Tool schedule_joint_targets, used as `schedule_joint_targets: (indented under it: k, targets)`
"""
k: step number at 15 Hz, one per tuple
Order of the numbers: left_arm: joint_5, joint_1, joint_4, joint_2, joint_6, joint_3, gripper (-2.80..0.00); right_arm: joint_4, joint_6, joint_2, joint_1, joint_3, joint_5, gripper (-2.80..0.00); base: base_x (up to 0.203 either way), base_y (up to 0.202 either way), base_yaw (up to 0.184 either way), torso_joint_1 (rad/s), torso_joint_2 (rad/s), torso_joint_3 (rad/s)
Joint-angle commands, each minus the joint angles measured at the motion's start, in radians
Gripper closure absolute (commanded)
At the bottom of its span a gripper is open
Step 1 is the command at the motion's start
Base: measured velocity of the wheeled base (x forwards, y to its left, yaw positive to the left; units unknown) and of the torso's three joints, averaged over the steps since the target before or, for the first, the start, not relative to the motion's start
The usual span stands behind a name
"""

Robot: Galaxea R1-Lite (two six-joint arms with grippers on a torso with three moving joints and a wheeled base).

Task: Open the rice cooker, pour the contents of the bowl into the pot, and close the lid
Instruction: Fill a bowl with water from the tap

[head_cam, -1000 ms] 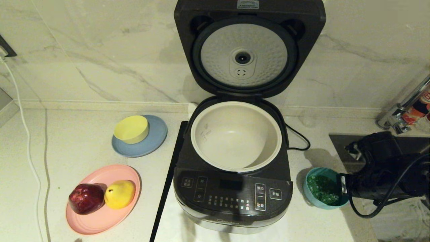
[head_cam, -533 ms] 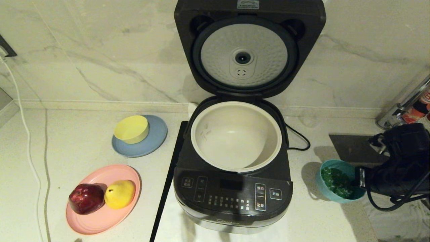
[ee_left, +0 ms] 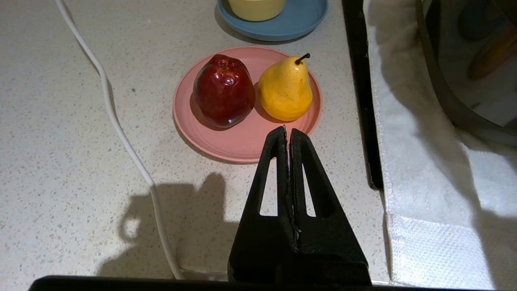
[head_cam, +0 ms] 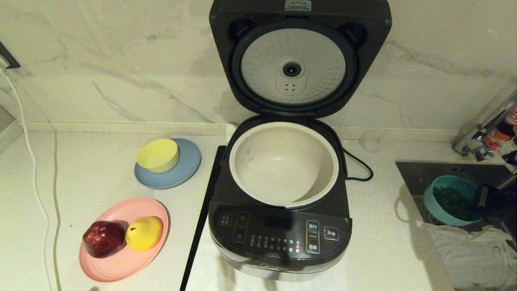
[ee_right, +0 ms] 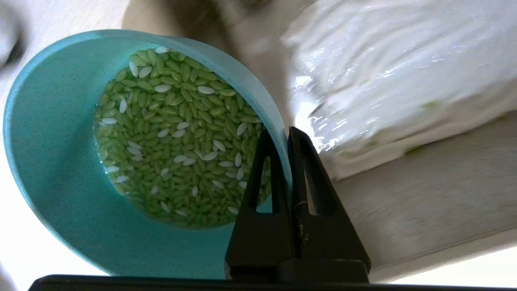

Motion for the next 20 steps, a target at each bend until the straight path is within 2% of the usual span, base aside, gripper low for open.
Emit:
schedule_joint_targets:
  k: [1,5,11,15,17,20]
  targets:
    - [0.000,0.000,0.000,-0.001,0.000,0.000,0.00,0.001,-0.001,0.081,-0.120,-0.050,0.030,0.00,0.000,0.000,0.000,0.000,0.00,0.000]
    - [0.000,0.000,0.000,-0.001,0.000,0.000,0.00,-0.002,-0.020,0.221,-0.283,-0.135,0.068,0.00,0.000,0.000,0.000,0.000,0.00,0.000]
    - [0.000,0.000,0.000,-0.001,0.000,0.000,0.00,0.003,-0.023,0.394,-0.436,-0.285,0.097,0.00,0.000,0.000,0.000,0.000,0.00,0.000]
    - [0.000,0.000,0.000,-0.001,0.000,0.000,0.00,0.029,-0.021,0.489,-0.484,-0.409,0.123,0.00,0.000,0.000,0.000,0.000,0.00,0.000]
    - [0.000,0.000,0.000,-0.001,0.000,0.000,0.00,0.042,-0.018,0.512,-0.487,-0.454,0.164,0.00,0.000,0.000,0.000,0.000,0.00,0.000]
    - [0.000,0.000,0.000,-0.001,0.000,0.000,0.00,0.080,-0.014,0.545,-0.485,-0.536,0.171,0.00,0.000,0.000,0.000,0.000,0.00,0.000]
